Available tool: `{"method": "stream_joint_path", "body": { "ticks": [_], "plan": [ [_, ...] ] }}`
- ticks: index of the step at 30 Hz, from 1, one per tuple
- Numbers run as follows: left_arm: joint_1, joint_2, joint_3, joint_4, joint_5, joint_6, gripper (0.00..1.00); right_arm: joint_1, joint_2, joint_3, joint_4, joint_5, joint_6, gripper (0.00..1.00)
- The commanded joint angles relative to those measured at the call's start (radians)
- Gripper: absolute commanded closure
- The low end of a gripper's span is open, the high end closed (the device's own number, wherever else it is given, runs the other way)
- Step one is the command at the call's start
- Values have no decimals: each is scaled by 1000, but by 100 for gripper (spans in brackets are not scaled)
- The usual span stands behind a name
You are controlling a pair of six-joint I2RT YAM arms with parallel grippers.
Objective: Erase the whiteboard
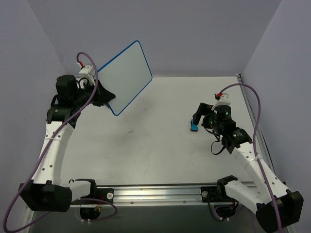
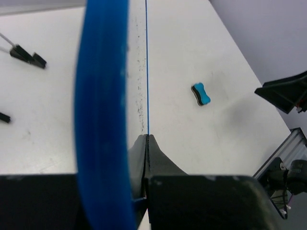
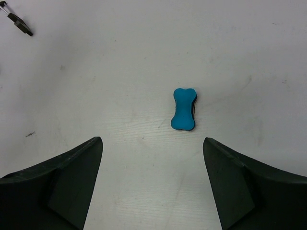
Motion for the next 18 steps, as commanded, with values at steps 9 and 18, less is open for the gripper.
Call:
{"method": "stream_joint_path", "body": {
  "ticks": [9, 18],
  "plan": [
    [324, 254, 109, 592, 444, 32, 98, 5, -1, 4, 39, 8, -17, 18],
    [420, 495, 311, 303, 505, 349, 98, 16, -47, -2, 39, -6, -13, 0]
  ]
}}
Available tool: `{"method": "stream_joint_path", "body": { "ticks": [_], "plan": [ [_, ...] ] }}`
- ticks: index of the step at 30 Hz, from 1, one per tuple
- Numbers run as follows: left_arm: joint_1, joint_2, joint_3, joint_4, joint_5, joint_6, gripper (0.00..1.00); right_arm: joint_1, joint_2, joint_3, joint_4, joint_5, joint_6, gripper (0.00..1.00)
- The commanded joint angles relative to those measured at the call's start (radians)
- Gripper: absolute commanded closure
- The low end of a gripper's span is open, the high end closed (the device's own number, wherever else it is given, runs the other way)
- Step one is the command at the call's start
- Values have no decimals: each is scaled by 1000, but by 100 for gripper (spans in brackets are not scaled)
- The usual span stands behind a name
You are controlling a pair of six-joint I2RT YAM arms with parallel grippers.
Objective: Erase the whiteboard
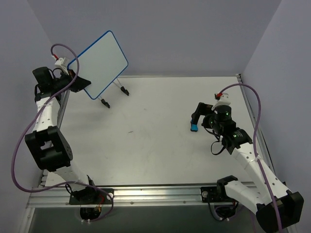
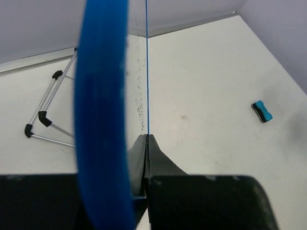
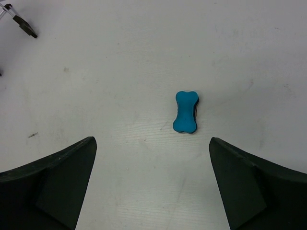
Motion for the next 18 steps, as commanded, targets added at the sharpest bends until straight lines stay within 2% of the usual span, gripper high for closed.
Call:
{"method": "stream_joint_path", "body": {
  "ticks": [1, 4, 6, 8, 18],
  "plan": [
    [12, 1, 197, -116, 91, 278, 98, 10, -45, -6, 27, 3, -9, 0],
    [32, 56, 220, -100, 165, 291, 98, 11, -65, -25, 59, -14, -9, 0],
    [33, 96, 262, -161, 187, 390, 98, 14, -59, -28, 64, -22, -9, 0],
    [42, 139, 315, -236, 170, 427, 98, 25, -56, -31, 70, -56, -10, 0],
    [64, 276, 391, -290, 220, 473, 98, 140, -79, -17, 41, 62, -16, 0]
  ]
}}
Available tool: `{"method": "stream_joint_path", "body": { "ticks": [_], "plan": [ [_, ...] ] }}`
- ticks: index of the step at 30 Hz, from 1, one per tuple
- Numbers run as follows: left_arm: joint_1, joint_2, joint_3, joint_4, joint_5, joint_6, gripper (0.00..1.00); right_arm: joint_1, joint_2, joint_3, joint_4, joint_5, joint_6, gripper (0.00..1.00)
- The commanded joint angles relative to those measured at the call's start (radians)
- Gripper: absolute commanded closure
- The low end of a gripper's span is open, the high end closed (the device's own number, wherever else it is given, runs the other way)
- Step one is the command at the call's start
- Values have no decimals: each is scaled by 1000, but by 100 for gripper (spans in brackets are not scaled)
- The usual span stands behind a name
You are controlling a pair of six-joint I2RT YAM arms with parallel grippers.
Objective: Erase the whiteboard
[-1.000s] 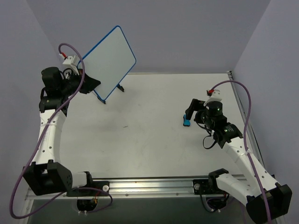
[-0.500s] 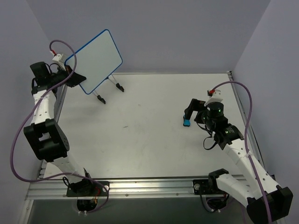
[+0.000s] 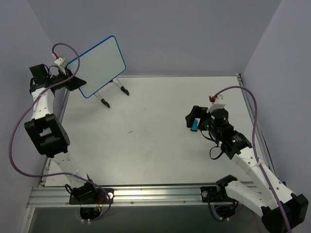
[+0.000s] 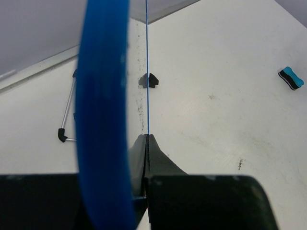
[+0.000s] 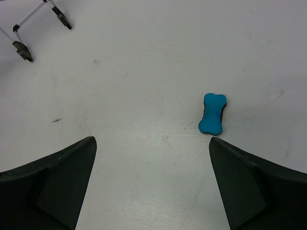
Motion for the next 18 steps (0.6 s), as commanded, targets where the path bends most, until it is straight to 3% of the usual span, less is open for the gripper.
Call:
{"method": "stream_joint_path", "body": {
  "ticks": [1, 18],
  "plan": [
    [6, 32, 85, -5, 94, 74, 98, 38, -23, 4, 5, 68, -15, 0],
    [-13, 131, 81, -29, 97, 122, 98, 76, -17, 1, 3, 91, -12, 0]
  ]
}}
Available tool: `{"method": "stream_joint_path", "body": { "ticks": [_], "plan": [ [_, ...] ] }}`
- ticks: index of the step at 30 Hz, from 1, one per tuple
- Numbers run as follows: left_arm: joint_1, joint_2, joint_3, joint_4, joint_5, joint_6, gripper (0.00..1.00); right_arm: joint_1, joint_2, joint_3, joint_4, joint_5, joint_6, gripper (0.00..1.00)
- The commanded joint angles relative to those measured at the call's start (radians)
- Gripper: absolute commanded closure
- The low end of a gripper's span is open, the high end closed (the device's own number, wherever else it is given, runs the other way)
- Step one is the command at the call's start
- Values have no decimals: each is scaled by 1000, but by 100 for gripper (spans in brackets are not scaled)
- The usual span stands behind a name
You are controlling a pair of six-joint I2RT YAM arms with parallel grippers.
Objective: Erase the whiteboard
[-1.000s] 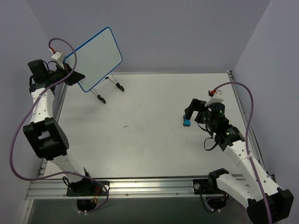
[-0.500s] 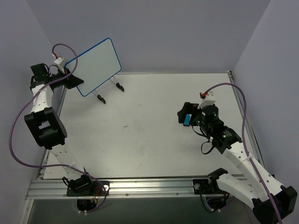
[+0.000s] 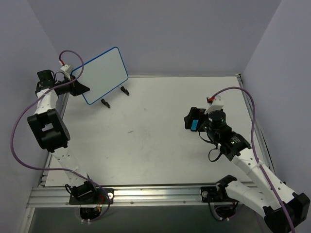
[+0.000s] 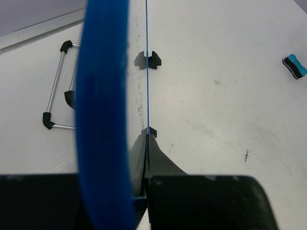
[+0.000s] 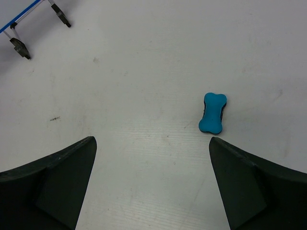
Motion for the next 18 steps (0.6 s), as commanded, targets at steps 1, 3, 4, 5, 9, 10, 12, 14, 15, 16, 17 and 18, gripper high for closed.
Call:
{"method": "stream_joint_path", "body": {
  "ticks": [1, 3, 4, 5, 9, 10, 12, 14, 15, 16, 17, 18],
  "plan": [
    [-6, 5, 64, 38, 99, 48, 98, 12, -7, 1, 10, 26, -10, 0],
    [-7, 6, 53, 48, 110, 45, 98, 15, -7, 0, 11, 26, -9, 0],
    [-9, 11, 50, 55, 113, 44, 98, 15, -4, -2, 13, 27, -10, 0],
    [-10, 12, 49, 58, 116, 44, 98, 15, -5, -2, 14, 29, -10, 0],
    [-21, 25, 49, 60, 120, 44, 98, 18, 3, -3, 14, 29, -10, 0],
    [-21, 28, 49, 60, 124, 45, 98, 20, 3, -3, 14, 29, -9, 0],
    [-23, 31, 52, 58, 124, 45, 98, 21, 1, -2, 14, 32, -9, 0],
    [-23, 38, 56, 54, 128, 48, 98, 24, 1, -3, 16, 32, -10, 0],
    [-23, 40, 56, 52, 130, 50, 98, 24, 1, -3, 16, 32, -10, 0],
    [-24, 43, 59, 51, 128, 50, 98, 26, 0, -3, 16, 32, -10, 0],
    [-24, 45, 63, 48, 130, 51, 98, 27, 0, -3, 16, 30, -10, 0],
    [-24, 51, 67, 40, 128, 60, 98, 29, 0, -5, 16, 30, -10, 0]
  ]
}}
